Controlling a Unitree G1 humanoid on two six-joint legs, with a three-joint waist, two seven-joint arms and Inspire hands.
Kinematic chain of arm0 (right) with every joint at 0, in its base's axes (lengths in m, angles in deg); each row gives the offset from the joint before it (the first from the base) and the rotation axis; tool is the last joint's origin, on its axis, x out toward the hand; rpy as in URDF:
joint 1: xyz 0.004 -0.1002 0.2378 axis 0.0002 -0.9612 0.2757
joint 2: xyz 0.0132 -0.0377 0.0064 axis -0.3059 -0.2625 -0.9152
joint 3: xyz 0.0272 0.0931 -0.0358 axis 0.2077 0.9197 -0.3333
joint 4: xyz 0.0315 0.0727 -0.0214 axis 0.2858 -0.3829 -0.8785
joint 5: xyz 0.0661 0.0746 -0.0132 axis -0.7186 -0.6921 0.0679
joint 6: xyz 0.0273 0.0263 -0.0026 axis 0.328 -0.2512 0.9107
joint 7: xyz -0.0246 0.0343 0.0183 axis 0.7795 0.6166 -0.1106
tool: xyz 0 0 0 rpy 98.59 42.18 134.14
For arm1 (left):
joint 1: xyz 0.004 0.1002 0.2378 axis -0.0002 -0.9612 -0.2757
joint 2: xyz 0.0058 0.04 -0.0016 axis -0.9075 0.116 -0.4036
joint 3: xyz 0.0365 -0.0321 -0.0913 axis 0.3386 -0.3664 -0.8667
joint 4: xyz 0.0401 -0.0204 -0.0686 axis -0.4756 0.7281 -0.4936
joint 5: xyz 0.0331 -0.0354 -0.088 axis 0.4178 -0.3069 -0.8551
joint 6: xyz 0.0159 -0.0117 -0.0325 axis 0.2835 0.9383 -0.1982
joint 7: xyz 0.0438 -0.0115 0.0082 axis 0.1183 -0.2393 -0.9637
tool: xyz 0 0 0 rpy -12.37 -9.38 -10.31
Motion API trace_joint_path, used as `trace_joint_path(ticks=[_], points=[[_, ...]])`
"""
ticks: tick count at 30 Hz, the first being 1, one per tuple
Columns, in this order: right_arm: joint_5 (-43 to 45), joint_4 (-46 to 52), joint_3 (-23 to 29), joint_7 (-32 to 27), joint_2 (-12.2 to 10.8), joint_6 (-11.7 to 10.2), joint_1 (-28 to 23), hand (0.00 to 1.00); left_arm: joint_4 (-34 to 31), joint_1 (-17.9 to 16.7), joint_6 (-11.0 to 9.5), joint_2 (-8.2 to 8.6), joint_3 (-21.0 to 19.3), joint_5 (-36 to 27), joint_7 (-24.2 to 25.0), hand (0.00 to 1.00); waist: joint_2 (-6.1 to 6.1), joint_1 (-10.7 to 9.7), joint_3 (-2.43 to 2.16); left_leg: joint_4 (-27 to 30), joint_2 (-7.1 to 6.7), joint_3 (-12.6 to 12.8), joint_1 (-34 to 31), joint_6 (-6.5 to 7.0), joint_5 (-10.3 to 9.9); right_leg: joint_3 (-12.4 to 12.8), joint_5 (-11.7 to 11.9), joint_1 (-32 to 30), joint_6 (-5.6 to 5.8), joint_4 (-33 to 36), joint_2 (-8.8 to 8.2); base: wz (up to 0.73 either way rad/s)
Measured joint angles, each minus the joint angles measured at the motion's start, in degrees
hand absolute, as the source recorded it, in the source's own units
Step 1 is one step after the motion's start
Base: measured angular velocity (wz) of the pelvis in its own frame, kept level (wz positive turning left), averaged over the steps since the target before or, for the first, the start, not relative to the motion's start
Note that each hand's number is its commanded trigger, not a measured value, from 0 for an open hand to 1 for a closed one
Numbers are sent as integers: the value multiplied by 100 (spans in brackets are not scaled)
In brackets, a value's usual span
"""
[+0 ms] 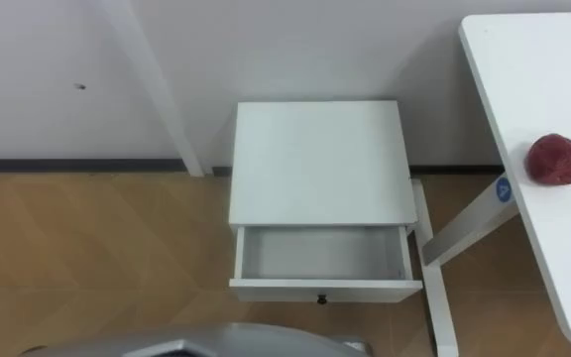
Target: Put apple and close drawer
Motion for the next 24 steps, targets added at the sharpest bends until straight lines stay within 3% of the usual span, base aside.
trace_joint_path(ticks=[7,16,20,24], points=[[-119,4,0,56,-2,-56,7,0,0,-5,-8,0,-1,-1,3,0,-13,11,-1,12,0,-1,-11,0,0,-3,0,-1,0,-1,1,0],[-1126,171,128,35,-15,-178,2,0,-12,-30,-107,-41,-29,-2,-6,0,-47,-26,-5,26,0,-2,-24,0,0,21,0,-17,0,-2,2,0],[-1692,225,571,-88,-72,-225,-128,0,-6,-65,-145,-35,-195,-68,-7,0,-57,-47,2,2,2,15,47,-7,-6,81,0,33,0,-2,5,-2],[-2355,257,1083,-441,-170,-295,-235,0,5,-210,-154,-32,-309,-76,-123,0,-108,-199,-1,1,7,40,51,-8,-7,100,-2,25,2,-4,9,-3]])
